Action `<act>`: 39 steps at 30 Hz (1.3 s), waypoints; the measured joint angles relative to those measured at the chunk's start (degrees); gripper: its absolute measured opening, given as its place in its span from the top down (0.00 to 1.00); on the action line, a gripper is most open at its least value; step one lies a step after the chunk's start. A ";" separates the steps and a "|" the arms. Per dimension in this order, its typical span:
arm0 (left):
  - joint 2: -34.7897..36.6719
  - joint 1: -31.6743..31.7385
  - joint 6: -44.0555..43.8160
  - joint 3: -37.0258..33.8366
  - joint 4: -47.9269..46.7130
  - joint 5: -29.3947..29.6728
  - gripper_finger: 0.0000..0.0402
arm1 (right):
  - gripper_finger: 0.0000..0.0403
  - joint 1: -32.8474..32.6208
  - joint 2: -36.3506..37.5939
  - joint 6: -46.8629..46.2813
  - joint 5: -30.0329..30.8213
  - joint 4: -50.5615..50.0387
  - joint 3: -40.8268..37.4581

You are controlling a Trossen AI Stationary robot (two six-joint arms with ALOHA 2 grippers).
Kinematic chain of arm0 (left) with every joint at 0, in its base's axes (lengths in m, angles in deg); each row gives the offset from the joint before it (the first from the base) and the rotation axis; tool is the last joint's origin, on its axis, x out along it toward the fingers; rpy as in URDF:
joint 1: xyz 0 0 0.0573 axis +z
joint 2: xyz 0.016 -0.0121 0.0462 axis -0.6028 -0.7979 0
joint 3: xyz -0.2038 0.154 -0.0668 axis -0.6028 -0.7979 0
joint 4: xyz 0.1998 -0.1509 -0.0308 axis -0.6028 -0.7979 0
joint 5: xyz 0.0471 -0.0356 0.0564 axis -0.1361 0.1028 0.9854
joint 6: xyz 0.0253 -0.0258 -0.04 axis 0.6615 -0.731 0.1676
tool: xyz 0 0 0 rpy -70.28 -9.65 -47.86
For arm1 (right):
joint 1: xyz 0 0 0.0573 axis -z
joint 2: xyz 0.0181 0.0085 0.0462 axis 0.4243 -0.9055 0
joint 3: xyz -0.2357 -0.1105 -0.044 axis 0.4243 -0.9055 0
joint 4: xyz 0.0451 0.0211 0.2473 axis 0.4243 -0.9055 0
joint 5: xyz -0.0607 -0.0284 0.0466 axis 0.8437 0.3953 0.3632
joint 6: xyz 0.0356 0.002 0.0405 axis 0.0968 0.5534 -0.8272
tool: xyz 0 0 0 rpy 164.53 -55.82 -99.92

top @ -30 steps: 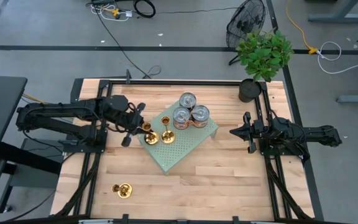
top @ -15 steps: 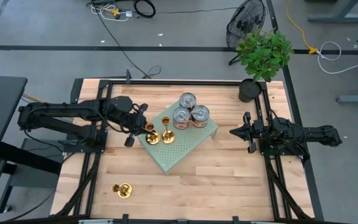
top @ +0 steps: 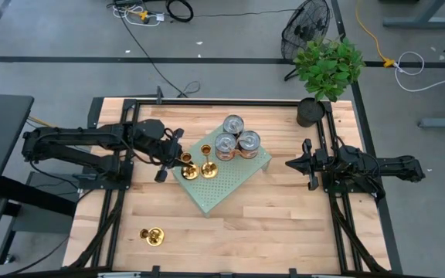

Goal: Pick & Place candle stick holders
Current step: Put the top gold candle holder on the shelf

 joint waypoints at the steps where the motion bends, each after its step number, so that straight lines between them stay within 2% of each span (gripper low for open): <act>1: 0.00 0.00 0.01 0.00 0.01 0.00 0.93 | 0.99 0.00 0.00 0.01 0.01 0.00 0.01; 11: -0.87 0.00 -0.28 0.09 -0.09 0.00 0.87 | 0.99 0.00 0.00 0.00 0.01 -0.01 0.01; 29: -1.09 -0.02 -0.28 0.09 -0.02 0.00 0.88 | 0.99 -0.01 0.00 0.01 0.00 0.00 0.01; 39: -1.09 -0.02 -0.28 0.09 -0.04 0.83 0.84 | 0.99 -0.01 0.00 0.02 0.01 -0.02 0.01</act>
